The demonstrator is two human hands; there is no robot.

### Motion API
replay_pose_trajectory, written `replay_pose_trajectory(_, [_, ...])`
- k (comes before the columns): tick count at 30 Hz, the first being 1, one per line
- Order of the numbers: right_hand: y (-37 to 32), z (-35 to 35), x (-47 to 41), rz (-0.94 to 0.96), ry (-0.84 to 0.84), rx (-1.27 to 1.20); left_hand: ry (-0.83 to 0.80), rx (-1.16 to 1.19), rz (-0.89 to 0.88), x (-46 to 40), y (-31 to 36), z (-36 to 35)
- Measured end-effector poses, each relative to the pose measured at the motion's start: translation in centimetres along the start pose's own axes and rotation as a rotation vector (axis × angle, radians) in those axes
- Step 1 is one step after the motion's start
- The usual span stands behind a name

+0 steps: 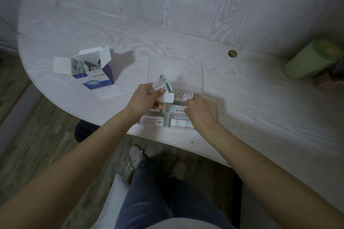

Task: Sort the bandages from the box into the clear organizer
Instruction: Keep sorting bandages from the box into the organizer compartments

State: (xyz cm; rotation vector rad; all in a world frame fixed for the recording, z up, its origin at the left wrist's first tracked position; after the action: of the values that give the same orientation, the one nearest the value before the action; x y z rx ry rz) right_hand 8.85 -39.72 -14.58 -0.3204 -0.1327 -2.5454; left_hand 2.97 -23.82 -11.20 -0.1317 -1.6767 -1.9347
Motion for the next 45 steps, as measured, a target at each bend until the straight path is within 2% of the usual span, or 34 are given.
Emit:
replay_pose_trajectory(6, [-1.2,0.2,-0.5,0.113,0.008,0.034,-0.007,-0.003,-0.004,-0.1,0.0,0.1])
replay_pose_trajectory(22, [-2.1,0.7,-1.1,0.176,-0.007,-0.046,-0.008,-0.022,-0.005,0.0,-0.1,0.5])
replay_pose_trajectory(28, [-1.7,1.3,-1.0,0.173,-0.030,-0.070,-0.022,0.074,0.014,0.2,0.2,0.4])
replay_pose_trajectory(30, [-1.1,2.2,-0.3,0.127,0.038,-0.193,-0.031,0.128,0.026,0.2,0.3,0.3])
replay_pose_trajectory(31, [-0.8,2.7,0.0,0.073,0.073,-0.357,-0.032,0.159,0.038,0.3,0.3,0.3])
replay_pose_trajectory(34, [0.2,4.3,0.7,-0.098,0.096,-1.077,-0.066,0.157,0.036,0.7,0.3,-0.2])
replay_pose_trajectory(36, [0.4,4.7,0.5,-0.131,0.030,-1.322,-0.178,0.098,0.019,0.9,0.3,-0.8])
replay_pose_trajectory(39, [0.6,4.4,-0.1,-0.167,-0.015,-1.416,-0.345,0.006,0.002,1.0,0.8,-1.4])
replay_pose_trajectory(42, [1.0,4.3,-0.2,-0.191,0.026,-1.456,-0.417,-0.081,-0.024,1.1,1.5,-1.4])
replay_pose_trajectory(45, [1.2,5.0,0.1,-0.122,0.043,-1.404,-0.486,-0.140,-0.029,1.5,1.8,-1.4])
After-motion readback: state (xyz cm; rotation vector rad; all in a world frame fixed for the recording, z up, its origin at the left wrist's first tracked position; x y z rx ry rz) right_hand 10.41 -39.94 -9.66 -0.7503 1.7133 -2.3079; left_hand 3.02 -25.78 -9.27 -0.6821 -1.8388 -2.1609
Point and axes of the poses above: each hand's wrist, its own x-axis away from the middle knuckle, its own z-axis out of the back of the hand, y = z × x, the point moved 2 cm from there along -x, towards the middle knuckle, and after that the axes turned 2 degrees about y, right-handed, at the moved point
